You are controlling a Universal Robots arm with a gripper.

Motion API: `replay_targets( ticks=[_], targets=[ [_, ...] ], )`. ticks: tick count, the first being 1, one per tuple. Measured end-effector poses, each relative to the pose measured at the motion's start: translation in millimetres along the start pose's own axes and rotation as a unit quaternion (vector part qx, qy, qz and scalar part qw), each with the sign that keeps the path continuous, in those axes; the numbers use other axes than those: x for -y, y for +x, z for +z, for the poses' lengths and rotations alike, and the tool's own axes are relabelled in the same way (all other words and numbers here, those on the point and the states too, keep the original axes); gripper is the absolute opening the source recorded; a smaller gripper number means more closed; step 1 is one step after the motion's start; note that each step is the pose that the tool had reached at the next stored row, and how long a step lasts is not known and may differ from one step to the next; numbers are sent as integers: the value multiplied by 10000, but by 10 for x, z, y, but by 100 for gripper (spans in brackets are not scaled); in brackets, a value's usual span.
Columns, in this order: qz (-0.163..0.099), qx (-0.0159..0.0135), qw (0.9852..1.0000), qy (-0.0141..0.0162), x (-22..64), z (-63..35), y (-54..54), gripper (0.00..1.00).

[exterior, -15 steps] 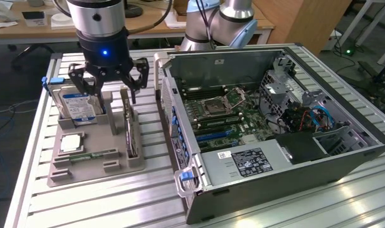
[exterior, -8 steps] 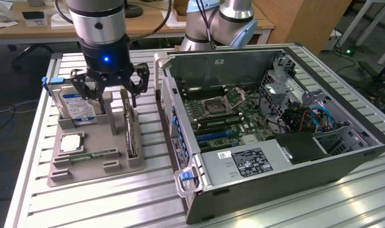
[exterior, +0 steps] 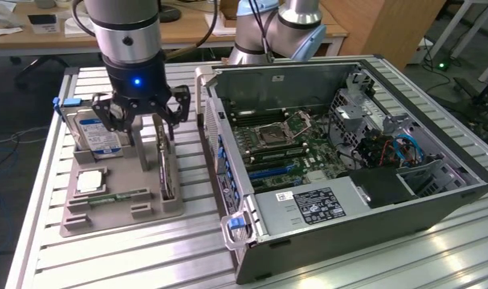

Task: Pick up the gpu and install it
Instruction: 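Pick up the gpu and move the gpu toward the slot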

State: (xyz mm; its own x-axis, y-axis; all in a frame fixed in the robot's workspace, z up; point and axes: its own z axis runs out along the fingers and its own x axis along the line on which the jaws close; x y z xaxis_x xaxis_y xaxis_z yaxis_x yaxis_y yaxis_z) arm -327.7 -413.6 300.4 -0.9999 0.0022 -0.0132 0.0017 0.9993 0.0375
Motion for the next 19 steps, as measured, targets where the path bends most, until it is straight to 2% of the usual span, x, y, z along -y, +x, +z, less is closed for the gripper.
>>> replay_targets(
  ticks=[19],
  targets=[
    [0,0,10000,0,61,233,-77,71]
  ],
)
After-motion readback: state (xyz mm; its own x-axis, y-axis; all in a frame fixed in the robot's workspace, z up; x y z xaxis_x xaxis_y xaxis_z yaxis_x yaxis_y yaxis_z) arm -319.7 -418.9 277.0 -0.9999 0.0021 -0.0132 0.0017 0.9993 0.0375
